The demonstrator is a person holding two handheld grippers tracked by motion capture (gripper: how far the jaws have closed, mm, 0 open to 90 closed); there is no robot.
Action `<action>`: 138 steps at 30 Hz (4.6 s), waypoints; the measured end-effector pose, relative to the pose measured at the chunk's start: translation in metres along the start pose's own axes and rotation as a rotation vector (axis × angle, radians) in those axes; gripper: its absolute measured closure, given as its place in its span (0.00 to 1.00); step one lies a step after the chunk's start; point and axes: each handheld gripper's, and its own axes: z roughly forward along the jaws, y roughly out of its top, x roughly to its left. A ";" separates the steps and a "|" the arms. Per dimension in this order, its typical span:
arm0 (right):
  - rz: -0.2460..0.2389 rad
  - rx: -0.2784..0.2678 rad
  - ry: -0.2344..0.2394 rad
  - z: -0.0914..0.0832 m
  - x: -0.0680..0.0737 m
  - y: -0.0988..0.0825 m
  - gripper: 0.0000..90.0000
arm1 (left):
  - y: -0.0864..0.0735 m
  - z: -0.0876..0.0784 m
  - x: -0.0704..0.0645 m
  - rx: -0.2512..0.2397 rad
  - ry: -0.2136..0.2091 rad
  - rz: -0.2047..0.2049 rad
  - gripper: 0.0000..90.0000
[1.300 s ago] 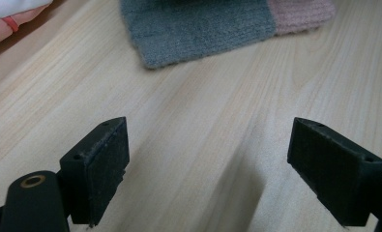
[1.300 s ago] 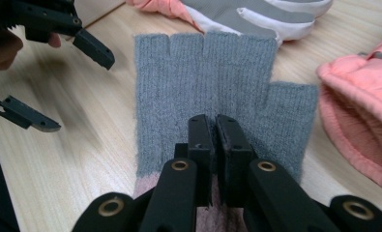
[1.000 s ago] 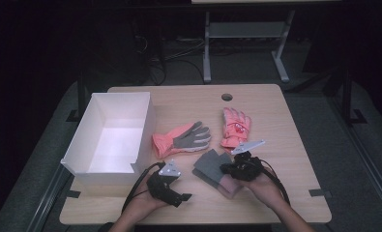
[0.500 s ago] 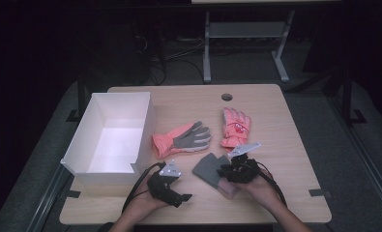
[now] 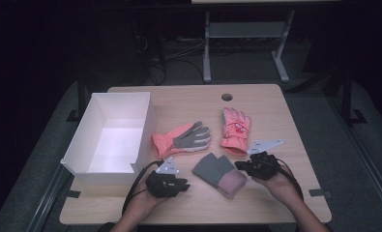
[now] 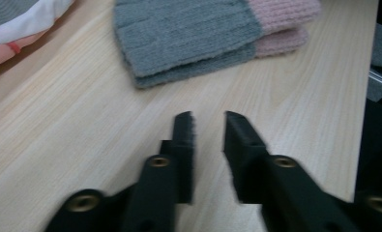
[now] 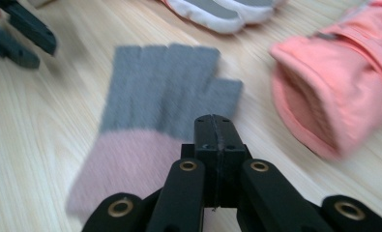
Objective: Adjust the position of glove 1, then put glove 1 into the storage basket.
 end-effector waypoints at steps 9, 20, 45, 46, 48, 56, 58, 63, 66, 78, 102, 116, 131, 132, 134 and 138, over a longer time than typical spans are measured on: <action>0.041 0.004 -0.042 -0.025 -0.022 -0.034 1.00 | 0.011 0.010 -0.004 0.014 -0.021 -0.024 1.00; 0.016 0.045 -0.004 -0.015 -0.024 -0.040 1.00 | 0.034 0.028 0.003 0.020 0.010 -0.020 1.00; -0.064 0.120 0.105 0.014 0.003 -0.034 1.00 | 0.060 0.062 0.032 0.032 0.033 -0.034 1.00; -0.064 0.120 0.105 0.014 0.003 -0.034 1.00 | 0.060 0.062 0.032 0.032 0.033 -0.034 1.00; -0.083 0.130 0.120 0.016 0.007 -0.034 1.00 | 0.063 0.064 0.033 0.036 0.028 -0.035 1.00; -0.127 0.144 0.171 0.022 0.025 -0.030 1.00 | 0.074 0.073 0.039 0.034 0.030 -0.033 1.00; -0.145 0.142 0.178 0.024 0.027 -0.029 1.00 | 0.076 0.075 0.040 0.035 0.032 -0.028 1.00; -0.148 0.144 0.218 0.028 0.039 -0.026 1.00 | 0.082 0.081 0.041 0.032 0.020 -0.033 1.00; -0.183 0.141 0.231 0.032 0.047 -0.024 1.00 | 0.084 0.084 0.040 0.032 0.012 -0.024 1.00; -0.269 0.125 0.285 0.052 0.073 -0.011 1.00 | 0.085 0.087 0.038 0.031 -0.023 -0.008 1.00; 0.042 0.020 0.042 -0.023 0.012 -0.049 0.42 | 0.079 0.046 0.019 0.043 -0.038 -0.016 0.42; 0.172 -0.012 -0.154 -0.031 -0.034 -0.085 0.13 | 0.064 0.047 -0.005 0.051 0.003 0.015 0.15; 0.144 -0.011 -0.174 -0.029 -0.036 -0.084 0.13 | 0.057 0.072 -0.008 0.111 0.024 0.017 0.15; 0.145 -0.013 -0.172 -0.029 -0.035 -0.084 0.13 | 0.057 0.073 -0.007 0.118 0.015 0.012 0.15; 0.147 -0.013 -0.173 -0.029 -0.035 -0.084 0.14 | 0.056 0.074 -0.007 0.121 0.009 0.014 0.15; 0.141 -0.010 -0.181 -0.029 -0.035 -0.083 0.14 | 0.057 0.076 -0.009 0.125 -0.002 0.014 0.17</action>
